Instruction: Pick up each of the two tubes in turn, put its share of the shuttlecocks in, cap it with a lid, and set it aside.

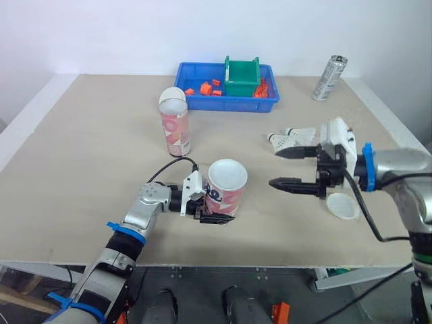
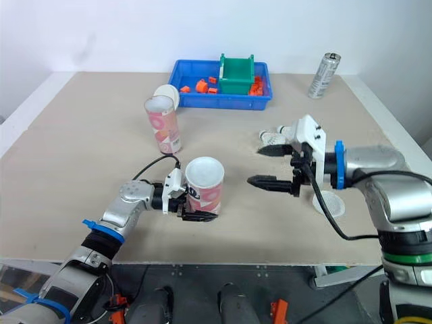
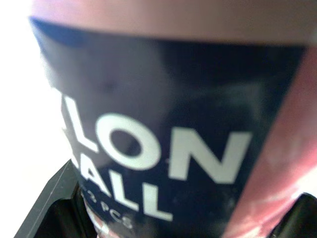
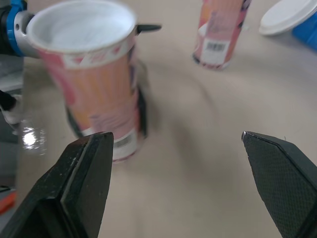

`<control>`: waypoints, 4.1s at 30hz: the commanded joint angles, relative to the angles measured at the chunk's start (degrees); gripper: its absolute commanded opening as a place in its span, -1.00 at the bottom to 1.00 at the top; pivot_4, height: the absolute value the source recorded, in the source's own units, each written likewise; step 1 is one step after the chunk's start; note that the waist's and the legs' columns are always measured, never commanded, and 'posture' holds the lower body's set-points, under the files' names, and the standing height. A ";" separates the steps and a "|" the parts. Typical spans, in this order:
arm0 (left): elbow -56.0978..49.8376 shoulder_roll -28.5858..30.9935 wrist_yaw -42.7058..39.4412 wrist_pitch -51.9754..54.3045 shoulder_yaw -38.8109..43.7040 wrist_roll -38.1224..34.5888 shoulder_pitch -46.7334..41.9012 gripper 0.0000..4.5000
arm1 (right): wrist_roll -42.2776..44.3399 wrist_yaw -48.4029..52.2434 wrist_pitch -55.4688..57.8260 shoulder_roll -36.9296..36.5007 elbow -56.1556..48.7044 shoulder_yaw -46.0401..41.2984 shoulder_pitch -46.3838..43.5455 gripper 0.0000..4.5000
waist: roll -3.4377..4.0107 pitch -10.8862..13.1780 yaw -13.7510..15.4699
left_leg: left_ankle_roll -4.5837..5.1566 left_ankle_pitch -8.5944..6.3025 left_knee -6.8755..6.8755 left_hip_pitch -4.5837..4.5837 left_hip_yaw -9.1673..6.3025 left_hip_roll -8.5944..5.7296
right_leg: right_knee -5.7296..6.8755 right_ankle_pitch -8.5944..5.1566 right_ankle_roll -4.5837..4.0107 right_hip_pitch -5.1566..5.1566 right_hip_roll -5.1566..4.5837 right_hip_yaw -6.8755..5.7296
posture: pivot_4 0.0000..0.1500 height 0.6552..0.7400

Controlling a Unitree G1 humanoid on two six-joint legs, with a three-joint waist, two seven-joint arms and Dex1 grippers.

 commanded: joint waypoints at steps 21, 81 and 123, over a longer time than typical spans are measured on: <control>-7.70 14.69 -7.34 2.03 6.81 -4.15 4.76 0.98 | 3.97 -7.99 0.76 7.53 -10.47 2.33 8.57 1.00 | -0.20 0.15 -0.02 | -0.01 -0.02 -0.12 -0.13 -0.02 0.00 | -0.03 -0.16 -0.07 -0.11 0.00 0.02 | 1.00 0.92; -33.00 19.75 -0.66 29.78 11.80 -23.66 3.92 1.00 | -4.58 -14.75 -15.29 18.32 5.46 -1.00 -0.13 0.28 | -0.45 0.33 0.35 | -0.15 -0.11 0.09 -0.30 -0.02 0.07 | -0.04 -0.16 0.05 -0.11 0.00 -0.09 | 1.00 0.92; -13.70 -6.46 14.57 21.42 2.89 -6.38 -15.07 1.00 | -10.93 -36.10 -29.37 5.23 58.97 -25.02 -2.51 0.97 | -0.03 0.32 -0.55 | 0.16 -0.17 0.08 -0.20 0.13 -0.54 | -0.18 -0.26 0.58 0.20 -0.37 0.38 | 1.00 0.92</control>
